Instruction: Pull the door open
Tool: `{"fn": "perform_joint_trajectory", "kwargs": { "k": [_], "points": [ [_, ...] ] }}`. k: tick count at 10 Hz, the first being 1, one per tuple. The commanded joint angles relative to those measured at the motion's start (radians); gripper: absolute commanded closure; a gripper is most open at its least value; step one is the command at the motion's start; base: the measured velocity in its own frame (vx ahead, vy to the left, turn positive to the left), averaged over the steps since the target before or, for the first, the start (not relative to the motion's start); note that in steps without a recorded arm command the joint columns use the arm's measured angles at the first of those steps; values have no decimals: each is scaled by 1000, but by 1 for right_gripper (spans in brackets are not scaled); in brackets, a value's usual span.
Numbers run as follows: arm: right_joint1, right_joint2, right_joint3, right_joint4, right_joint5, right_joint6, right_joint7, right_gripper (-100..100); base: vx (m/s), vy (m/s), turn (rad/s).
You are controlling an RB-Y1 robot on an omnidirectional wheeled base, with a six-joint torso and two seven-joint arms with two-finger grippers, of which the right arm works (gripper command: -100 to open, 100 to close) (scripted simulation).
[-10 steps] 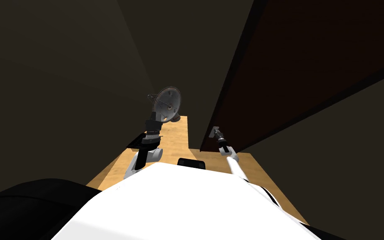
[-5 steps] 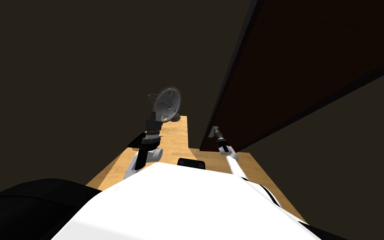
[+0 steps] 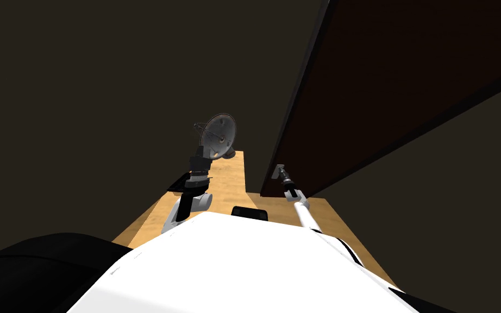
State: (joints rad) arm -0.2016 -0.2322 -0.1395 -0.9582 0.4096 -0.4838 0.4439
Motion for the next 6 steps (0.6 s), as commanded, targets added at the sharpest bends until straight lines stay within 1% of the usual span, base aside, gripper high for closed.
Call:
{"fn": "perform_joint_trajectory", "kwargs": {
  "k": [1, 2, 3, 4, 5, 6],
  "points": [
    [0, 5, 10, 6, -3, -3, -29, 100, -20, -13, 13],
    [-5, 6, 15, 14, -11, -4, -68, 100, -30, -12, 10],
    [-11, 6, 20, 22, -20, -6, -93, 100, -41, -18, 13],
    [-11, 6, 20, 22, -20, -6, -108, 100, -32, -15, 14],
    [-18, 6, 25, 30, -30, -8, -146, 100, -32, -18, 9],
    [-18, 6, 25, 30, -30, -8, -149, 100, -21, -13, 3]
  ]
}}
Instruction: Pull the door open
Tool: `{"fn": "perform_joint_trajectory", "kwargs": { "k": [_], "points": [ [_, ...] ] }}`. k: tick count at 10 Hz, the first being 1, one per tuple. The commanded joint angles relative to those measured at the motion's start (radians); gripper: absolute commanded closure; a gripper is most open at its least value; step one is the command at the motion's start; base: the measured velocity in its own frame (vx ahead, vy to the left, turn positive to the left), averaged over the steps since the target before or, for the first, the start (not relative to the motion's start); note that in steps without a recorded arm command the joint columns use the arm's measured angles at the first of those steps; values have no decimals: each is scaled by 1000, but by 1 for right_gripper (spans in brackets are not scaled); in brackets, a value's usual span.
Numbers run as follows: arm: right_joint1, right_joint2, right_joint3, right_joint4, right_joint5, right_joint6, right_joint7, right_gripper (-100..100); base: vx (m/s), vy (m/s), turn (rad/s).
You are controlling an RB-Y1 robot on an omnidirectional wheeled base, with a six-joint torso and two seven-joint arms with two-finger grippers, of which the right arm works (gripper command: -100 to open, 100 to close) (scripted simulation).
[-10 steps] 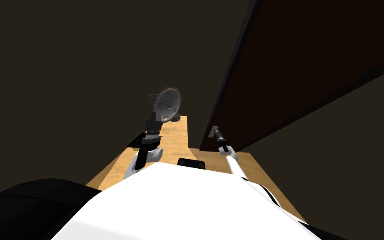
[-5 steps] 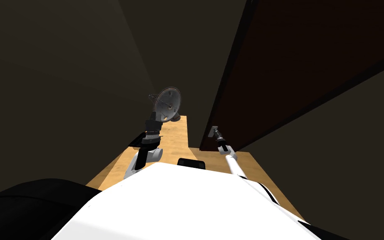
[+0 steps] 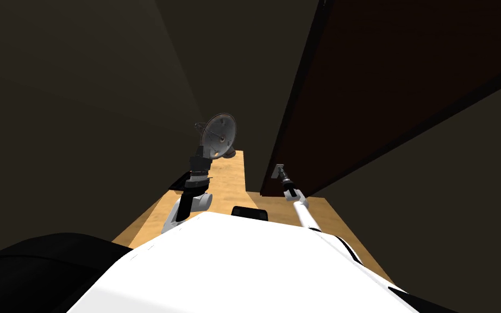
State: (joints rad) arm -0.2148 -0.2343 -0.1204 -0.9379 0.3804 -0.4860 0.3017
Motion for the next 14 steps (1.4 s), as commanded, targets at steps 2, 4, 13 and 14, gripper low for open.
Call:
{"fn": "perform_joint_trajectory", "kwargs": {
  "k": [2, 4, 13, 14],
  "points": [
    [-18, 9, 17, 27, -19, -9, -75, 100, -32, -16, 17],
    [-24, 9, 22, 36, -29, -10, -124, 100, -35, -20, 6],
    [-60, 10, 52, 83, -80, -19, -330, 100, -33, -18, 11],
    [-60, 10, 52, 83, -80, -19, -336, 100, -25, -17, 10]
  ]
}}
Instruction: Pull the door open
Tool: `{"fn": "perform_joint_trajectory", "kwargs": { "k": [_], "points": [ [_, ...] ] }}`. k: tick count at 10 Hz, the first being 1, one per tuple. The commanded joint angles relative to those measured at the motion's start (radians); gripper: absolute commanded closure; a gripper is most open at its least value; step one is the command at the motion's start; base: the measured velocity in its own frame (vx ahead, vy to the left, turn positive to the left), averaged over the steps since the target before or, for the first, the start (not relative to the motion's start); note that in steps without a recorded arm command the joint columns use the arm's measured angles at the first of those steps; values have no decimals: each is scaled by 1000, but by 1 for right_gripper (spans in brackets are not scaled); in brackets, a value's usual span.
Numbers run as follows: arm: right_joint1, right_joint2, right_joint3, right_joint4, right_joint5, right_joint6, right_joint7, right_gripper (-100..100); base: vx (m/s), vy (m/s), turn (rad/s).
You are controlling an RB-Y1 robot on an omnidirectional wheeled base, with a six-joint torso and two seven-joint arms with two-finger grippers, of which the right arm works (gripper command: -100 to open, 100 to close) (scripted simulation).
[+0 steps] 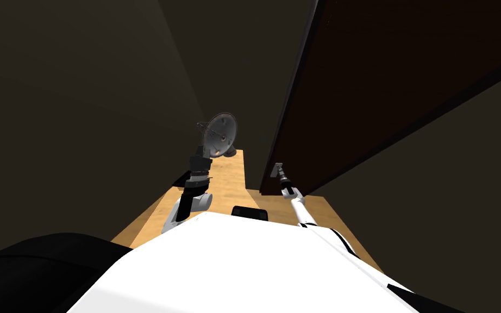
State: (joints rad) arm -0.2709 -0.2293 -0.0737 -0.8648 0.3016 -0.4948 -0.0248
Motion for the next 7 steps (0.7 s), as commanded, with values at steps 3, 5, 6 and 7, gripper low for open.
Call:
{"fn": "perform_joint_trajectory", "kwargs": {
  "k": [3, 5, 6, 7],
  "points": [
    [-19, 6, 17, 30, -23, -14, -93, 100, -44, -23, 19],
    [-27, 6, 24, 40, -34, -16, -134, 100, -31, -17, 12],
    [-35, 6, 30, 50, -45, -18, -173, 100, -33, -16, 5],
    [-42, 7, 36, 60, -56, -20, -200, 100, -50, -23, 18]
  ]
}}
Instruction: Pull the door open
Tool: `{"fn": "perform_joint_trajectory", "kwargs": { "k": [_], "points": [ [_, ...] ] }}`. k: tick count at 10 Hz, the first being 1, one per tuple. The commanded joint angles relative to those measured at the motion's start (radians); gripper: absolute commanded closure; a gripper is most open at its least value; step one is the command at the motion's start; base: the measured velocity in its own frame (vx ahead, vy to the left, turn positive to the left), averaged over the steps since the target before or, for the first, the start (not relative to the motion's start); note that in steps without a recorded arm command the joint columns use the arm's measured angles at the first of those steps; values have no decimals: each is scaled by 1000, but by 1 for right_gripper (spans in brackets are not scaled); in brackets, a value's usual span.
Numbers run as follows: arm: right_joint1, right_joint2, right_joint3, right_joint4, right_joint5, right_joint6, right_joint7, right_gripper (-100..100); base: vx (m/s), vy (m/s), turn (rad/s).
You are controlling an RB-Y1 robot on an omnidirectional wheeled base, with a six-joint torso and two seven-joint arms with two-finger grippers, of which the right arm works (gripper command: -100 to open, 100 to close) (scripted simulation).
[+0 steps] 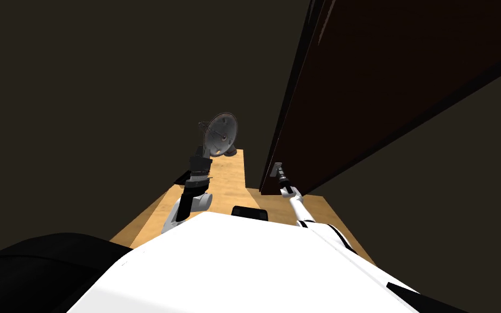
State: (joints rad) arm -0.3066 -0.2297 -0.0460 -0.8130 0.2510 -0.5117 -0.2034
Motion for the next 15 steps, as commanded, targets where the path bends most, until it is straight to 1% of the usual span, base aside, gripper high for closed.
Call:
{"fn": "perform_joint_trajectory", "kwargs": {
  "k": [1, 2, 3, 4, 5, 6, 7, 8, 9, 10, 11, 12, 13, 14, 15],
  "points": [
    [-7, 7, 9, 9, -6, -3, -39, 100, -41, -24, 21],
    [-15, 7, 15, 19, -17, -5, -73, 100, -40, -23, 17],
    [-15, 7, 15, 19, -17, -5, -80, 100, -28, -19, 11],
    [-23, 8, 22, 29, -29, -7, -118, 100, -29, -17, 9],
    [-23, 8, 22, 29, -29, -7, -122, 100, -27, -18, 14],
    [-31, 8, 28, 40, -40, -9, -161, 100, -38, -27, 19],
    [-38, 8, 35, 50, -51, -11, -188, 100, -50, -37, 18],
    [-38, 8, 35, 50, -51, -11, -206, 100, -34, -22, 16],
    [-46, 9, 41, 61, -63, -13, -239, 100, -36, -16, 9],
    [-46, 9, 41, 61, -63, -13, -247, 100, -30, -12, 7],
    [-54, 9, 48, 71, -74, -15, -286, 100, -31, -16, 16],
    [-54, 9, 48, 71, -74, -15, -289, 100, -24, -18, 7],
    [-62, 9, 54, 81, -85, -17, -329, 100, -30, -23, 15],
    [-62, 9, 54, 81, -85, -17, -331, 100, -25, -23, 17],
    [-70, 10, 60, 92, -97, -19, -372, 100, -34, -20, 12]
  ]
}}
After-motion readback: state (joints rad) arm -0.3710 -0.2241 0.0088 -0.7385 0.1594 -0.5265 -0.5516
